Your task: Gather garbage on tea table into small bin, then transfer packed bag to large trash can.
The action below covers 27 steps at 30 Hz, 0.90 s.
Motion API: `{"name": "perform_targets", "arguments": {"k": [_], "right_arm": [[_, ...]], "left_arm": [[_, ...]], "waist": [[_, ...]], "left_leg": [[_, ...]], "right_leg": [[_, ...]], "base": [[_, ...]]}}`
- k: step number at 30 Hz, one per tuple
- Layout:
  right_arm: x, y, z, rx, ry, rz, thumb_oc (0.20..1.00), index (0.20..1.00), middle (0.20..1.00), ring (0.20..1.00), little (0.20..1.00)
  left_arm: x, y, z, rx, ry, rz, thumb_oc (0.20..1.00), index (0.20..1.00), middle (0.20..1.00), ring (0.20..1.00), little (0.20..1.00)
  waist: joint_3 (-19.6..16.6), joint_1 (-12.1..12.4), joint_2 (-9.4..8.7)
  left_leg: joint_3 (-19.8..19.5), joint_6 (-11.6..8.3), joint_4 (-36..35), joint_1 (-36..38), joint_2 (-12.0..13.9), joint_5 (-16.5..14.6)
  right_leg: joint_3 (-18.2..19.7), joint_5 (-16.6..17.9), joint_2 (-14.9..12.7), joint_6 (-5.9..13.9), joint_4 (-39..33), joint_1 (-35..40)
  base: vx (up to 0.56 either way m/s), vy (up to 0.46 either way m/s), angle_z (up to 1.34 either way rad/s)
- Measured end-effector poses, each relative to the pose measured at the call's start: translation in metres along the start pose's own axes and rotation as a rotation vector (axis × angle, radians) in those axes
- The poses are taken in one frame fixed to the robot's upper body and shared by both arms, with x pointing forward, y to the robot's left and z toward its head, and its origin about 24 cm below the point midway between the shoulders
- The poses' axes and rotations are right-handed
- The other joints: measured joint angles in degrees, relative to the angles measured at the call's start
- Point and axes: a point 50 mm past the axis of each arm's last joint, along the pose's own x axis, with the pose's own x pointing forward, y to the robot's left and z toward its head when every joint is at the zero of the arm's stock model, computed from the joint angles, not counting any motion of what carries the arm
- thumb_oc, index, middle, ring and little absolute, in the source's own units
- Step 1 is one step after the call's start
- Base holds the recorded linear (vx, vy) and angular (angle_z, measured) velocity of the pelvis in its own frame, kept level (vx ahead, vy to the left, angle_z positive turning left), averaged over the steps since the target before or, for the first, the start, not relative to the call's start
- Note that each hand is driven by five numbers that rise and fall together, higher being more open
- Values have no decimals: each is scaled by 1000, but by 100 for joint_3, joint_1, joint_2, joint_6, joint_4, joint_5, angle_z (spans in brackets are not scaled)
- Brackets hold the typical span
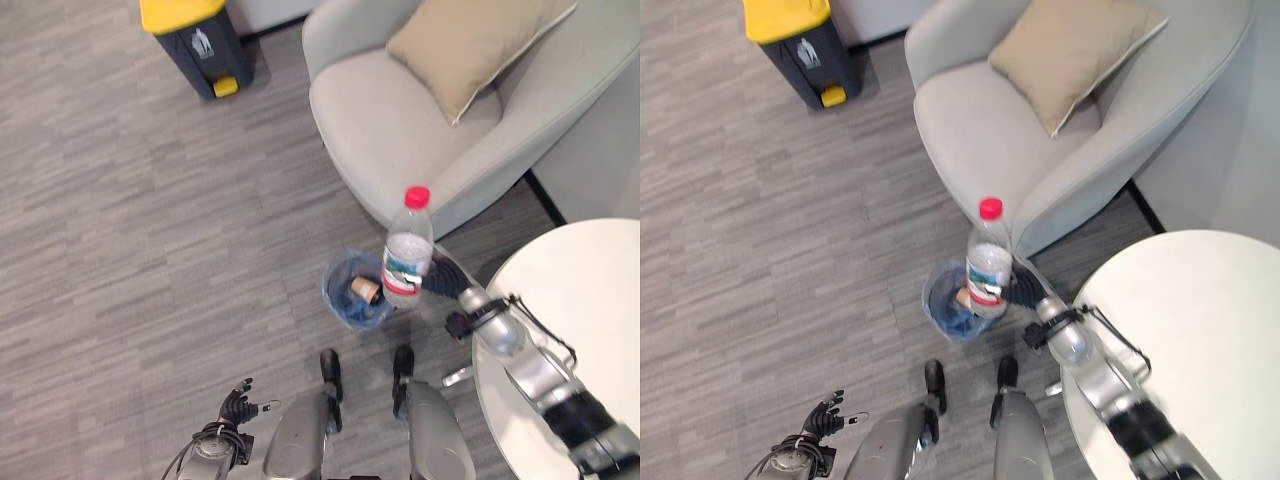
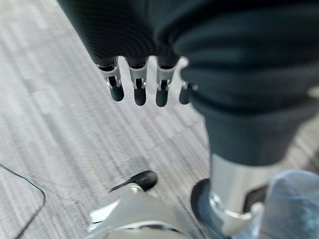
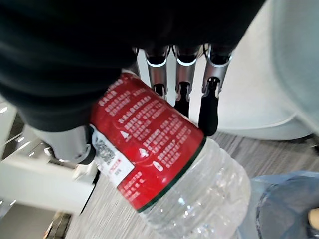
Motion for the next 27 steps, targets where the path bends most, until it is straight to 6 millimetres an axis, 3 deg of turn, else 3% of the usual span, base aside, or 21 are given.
{"name": "perform_targets", "arguments": {"k": [1, 2, 5, 8, 12, 13, 17, 19, 22, 27], "right_arm": [[4, -1, 2, -1, -8, -6, 200, 200, 200, 200, 200], [15, -4, 7, -20, -23, -29, 200, 200, 200, 200, 200], [24, -4, 0, -20, 16, -68, 200, 200, 200, 200, 200], [30, -4, -10, -25, 78, -125, 200, 200, 200, 200, 200], [39, -12, -7, -66, 79, -183, 200, 200, 200, 200, 200], [52, -26, 2, -106, 52, -220, 200, 200, 200, 200, 200], [85, -56, 19, -179, 56, -320, 200, 200, 200, 200, 200], [90, -70, 25, -200, 47, -352, 200, 200, 200, 200, 200], [97, -75, 26, -247, 64, -345, 200, 200, 200, 200, 200], [106, -103, 27, -257, 135, -413, 200, 200, 200, 200, 200]], "left_arm": [[1, 1, 3, 0, -9, 6, 1000, 1000, 1000, 1000, 1000], [7, 1, 19, -22, -48, 16, 1000, 1000, 1000, 1000, 1000], [14, 4, 50, -62, -136, 37, 1000, 1000, 1000, 1000, 1000], [16, 6, 81, -60, -243, 44, 1000, 1000, 1000, 1000, 1000], [15, 12, 105, -67, -331, 60, 1000, 1000, 1000, 1000, 1000], [13, 18, 118, -16, -390, 63, 1000, 1000, 1000, 1000, 1000], [13, 32, 155, 17, -483, 100, 1000, 1000, 1000, 1000, 1000], [11, 32, 173, 2, -535, 98, 1000, 1000, 1000, 1000, 1000], [12, 31, 176, 22, -541, 86, 1000, 1000, 1000, 1000, 1000], [9, 29, 184, 22, -576, 76, 1000, 1000, 1000, 1000, 1000]], "waist": [[59, 5, -1], [266, -4, 34], [570, 28, 20], [686, 52, 13], [709, 59, 15], [727, 54, 31], [740, 145, 25], [749, 266, 30], [744, 298, 28], [744, 479, 28]], "left_leg": [[-15, -7, 74, -112, 0, -6], [-89, -40, 242, -429, 13, -25], [-194, -106, 575, -921, 45, -92], [-271, -59, 1242, -1729, 70, -190], [-277, -20, 2024, -2728, 69, -389], [-285, 39, 2532, -3259, 79, -605], [-426, 59, 3504, -4417, 21, -759], [-435, 66, 3709, -4785, -1, -836], [-421, 66, 3874, -5064, -65, -839], [-441, 66, 3960, -5564, -176, -839]], "right_leg": [[-4, -39, -15, -1, 98, -113], [-53, -59, -32, -42, 258, -394], [-128, -119, -76, -120, 524, -802], [-165, -132, -152, -216, 985, -1464], [-138, -247, -287, -256, 1635, -2335], [-118, -438, -360, -348, 2072, -2849], [-108, -652, -580, -415, 3040, -3912], [-84, -816, -654, -465, 3305, -4266], [-51, -876, -788, -481, 3570, -4548], [0, -878, -893, -479, 3746, -5062]], "base": [[-110, -31, 14], [-76, -24, 23], [-113, -18, 20], [-157, 22, 15], [-101, 34, 7], [-45, 6, 18], [-35, 6, 24], [18, -24, 29], [23, 5, 25], [36, 2, 14]]}}
